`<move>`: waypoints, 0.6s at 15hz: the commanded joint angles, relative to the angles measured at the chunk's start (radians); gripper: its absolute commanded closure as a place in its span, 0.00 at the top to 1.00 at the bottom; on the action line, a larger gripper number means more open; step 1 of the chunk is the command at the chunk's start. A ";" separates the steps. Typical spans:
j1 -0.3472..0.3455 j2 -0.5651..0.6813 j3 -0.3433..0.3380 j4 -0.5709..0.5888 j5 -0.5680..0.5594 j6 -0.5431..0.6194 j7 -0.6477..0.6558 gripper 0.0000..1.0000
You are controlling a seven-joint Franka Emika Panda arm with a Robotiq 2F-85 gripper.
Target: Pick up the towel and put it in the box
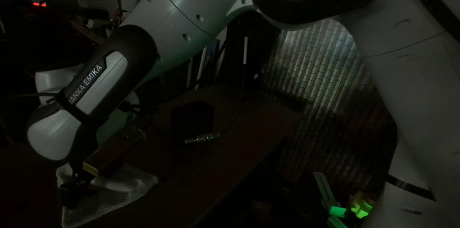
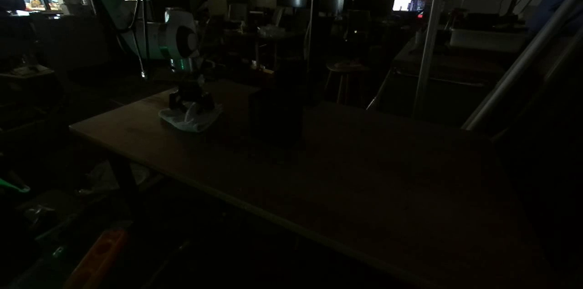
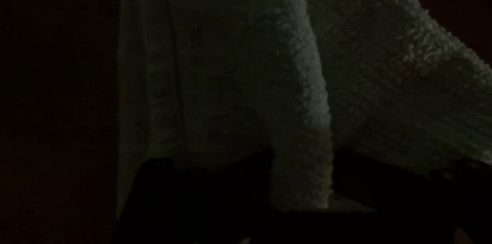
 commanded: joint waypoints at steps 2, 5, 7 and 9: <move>-0.003 -0.001 0.015 -0.002 0.036 0.013 -0.032 0.10; -0.002 -0.017 0.015 -0.004 0.038 0.004 -0.028 0.05; -0.002 -0.033 0.012 -0.011 0.036 0.001 -0.024 0.09; 0.000 -0.050 0.007 -0.015 0.031 -0.007 -0.018 0.10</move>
